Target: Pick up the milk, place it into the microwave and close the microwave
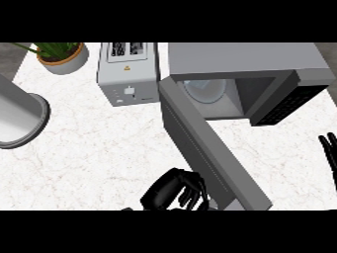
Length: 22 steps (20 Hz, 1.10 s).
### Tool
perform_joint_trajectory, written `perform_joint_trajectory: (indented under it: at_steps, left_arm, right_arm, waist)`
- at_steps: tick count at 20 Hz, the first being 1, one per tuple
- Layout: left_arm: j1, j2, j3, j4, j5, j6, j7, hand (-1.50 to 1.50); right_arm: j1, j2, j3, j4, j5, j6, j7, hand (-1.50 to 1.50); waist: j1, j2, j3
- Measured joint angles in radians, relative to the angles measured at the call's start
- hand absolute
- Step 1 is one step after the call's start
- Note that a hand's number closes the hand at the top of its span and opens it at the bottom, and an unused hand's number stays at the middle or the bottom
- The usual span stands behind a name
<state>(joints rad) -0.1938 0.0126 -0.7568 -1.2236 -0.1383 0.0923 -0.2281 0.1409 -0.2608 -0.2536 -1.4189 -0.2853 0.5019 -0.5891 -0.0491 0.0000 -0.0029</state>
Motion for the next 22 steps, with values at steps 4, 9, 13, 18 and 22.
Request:
perform_joint_trajectory:
  at_steps: [4,9,13,18,22]
  left_arm:
    - [-0.141,-0.004,-0.089,0.096,0.097,0.118,0.010,1.50]
    - [-0.276,-0.004,-0.166,0.155,0.218,0.233,0.038,1.50]
    - [-0.359,-0.005,-0.175,0.180,0.299,0.306,0.053,1.50]
    - [-0.408,-0.007,-0.120,0.161,0.409,0.397,-0.034,-1.50]
    - [-0.456,-0.009,-0.096,0.177,0.474,0.449,-0.088,-1.50]
  right_arm:
    - [0.028,-0.017,0.010,-0.105,-0.048,0.029,0.058,-1.50]
    - [0.022,-0.036,0.023,-0.168,-0.082,0.055,0.101,-1.50]
    - [0.012,-0.057,0.032,-0.205,-0.103,0.077,0.127,-1.50]
    - [-0.015,-0.076,0.024,-0.240,-0.128,0.082,0.143,-1.50]
    - [-0.034,-0.084,0.022,-0.253,-0.167,0.092,0.161,-1.50]
  waist:
    - [-0.024,0.005,-0.001]
    - [-0.065,0.014,-0.001]
    - [-0.105,0.023,-0.003]
    - [-0.150,0.036,-0.007]
    - [-0.182,0.047,-0.007]
